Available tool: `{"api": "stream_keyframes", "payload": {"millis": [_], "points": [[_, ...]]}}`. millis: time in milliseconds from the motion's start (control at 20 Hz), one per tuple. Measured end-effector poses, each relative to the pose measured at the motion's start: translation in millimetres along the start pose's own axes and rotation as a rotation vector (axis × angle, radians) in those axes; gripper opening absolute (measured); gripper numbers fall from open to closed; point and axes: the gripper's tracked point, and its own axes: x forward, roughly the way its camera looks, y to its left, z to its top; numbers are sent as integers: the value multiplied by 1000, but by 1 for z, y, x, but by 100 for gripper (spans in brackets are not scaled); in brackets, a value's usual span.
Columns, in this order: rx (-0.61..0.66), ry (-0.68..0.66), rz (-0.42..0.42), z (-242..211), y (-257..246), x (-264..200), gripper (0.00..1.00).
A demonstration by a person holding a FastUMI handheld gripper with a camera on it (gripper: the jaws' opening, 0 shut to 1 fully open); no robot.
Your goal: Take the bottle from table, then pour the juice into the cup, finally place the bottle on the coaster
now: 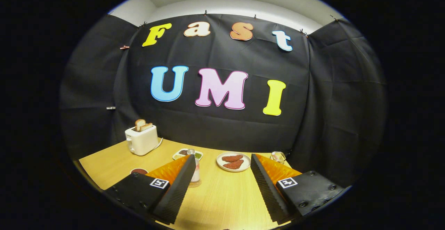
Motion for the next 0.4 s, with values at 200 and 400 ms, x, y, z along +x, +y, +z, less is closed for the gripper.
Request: {"api": "stream_keyframes", "payload": {"millis": [200, 400], "points": [[15, -3, 12, -1, 13, 5, 97], [66, -20, 20, 8, 21, 13, 97]]}}
